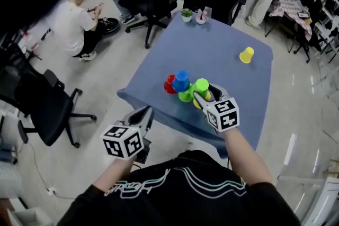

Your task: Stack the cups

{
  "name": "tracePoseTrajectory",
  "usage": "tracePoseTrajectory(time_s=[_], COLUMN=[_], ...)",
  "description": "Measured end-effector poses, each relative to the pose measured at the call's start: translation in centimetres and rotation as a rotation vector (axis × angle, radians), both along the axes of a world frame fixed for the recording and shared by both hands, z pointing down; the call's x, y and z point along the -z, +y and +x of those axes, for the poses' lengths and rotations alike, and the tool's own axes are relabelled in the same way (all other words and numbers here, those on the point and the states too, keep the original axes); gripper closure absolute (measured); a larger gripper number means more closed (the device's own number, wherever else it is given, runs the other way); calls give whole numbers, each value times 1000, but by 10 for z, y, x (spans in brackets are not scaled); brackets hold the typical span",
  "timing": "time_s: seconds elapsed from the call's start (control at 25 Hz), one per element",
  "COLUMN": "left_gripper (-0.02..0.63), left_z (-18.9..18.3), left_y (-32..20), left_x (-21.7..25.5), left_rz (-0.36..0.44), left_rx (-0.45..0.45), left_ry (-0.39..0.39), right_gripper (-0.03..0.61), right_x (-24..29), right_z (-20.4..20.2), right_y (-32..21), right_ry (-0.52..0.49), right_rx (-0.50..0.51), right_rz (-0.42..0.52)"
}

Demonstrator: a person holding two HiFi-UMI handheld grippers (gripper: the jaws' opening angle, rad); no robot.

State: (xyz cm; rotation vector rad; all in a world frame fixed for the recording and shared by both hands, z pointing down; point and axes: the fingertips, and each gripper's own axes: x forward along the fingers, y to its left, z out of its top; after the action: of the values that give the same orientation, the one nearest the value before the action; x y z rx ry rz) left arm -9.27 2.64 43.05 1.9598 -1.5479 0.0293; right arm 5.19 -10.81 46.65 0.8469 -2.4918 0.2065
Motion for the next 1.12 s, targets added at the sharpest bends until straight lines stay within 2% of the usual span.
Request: tracePoseTrajectory(time_s=[0.44, 0.52, 0.88, 1.12], left_gripper=[585, 586, 586, 586], left_z=[3, 6, 18, 50], left_y=[-8, -8, -9, -23], left_x=[1, 3, 17, 34], left_rz=[-5, -3, 21, 46], left_rx=[10, 10, 40, 26], left_ry=[3, 0, 1, 5], right_gripper=[325, 308, 281, 281], right_x=[-2, -1, 38, 76], right_z=[-6, -7, 11, 44], right_y=[-2, 0, 13, 5], right_ry=[23, 24, -105, -152], right_rx=[49, 61, 109, 106], right_rz=[13, 12, -32, 13])
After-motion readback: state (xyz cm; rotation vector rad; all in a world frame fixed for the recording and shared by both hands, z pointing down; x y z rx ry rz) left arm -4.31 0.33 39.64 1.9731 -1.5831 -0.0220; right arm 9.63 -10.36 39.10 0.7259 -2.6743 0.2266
